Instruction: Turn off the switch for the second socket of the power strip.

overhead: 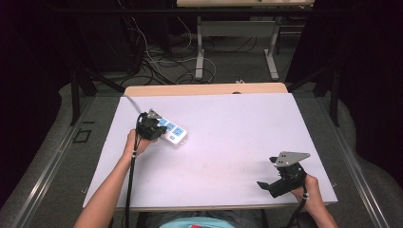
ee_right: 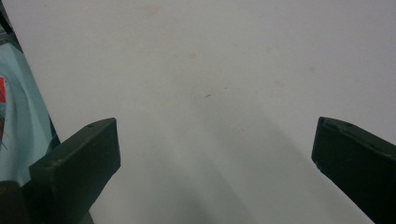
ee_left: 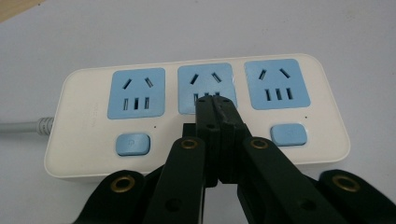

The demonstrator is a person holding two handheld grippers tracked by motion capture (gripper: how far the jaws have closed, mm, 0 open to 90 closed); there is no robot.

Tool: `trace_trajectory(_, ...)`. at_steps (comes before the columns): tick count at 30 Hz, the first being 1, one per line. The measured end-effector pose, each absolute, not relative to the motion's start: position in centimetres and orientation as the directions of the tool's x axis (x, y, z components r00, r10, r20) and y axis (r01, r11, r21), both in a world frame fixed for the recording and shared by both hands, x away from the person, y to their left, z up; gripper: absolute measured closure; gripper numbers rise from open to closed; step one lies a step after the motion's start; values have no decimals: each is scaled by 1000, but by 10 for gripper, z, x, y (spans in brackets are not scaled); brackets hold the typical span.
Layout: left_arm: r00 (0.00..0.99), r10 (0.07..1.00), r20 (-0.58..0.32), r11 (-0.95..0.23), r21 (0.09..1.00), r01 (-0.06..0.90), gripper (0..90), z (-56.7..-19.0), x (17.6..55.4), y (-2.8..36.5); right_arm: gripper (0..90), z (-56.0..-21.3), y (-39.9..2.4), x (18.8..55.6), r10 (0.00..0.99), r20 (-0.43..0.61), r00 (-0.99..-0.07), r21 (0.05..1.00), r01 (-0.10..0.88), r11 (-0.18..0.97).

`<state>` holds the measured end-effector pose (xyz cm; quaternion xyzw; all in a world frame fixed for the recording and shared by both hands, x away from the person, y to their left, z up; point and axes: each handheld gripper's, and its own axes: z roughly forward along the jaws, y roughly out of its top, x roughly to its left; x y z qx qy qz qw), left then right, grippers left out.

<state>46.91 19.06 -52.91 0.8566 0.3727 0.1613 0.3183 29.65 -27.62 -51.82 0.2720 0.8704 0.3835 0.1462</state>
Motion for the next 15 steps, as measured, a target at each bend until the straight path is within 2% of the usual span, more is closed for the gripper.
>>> trace_trajectory(15,670,741,41,-521,665,535,900,-529,469,190,7,-519,-275,296,591,-40,-806,747,369,553)
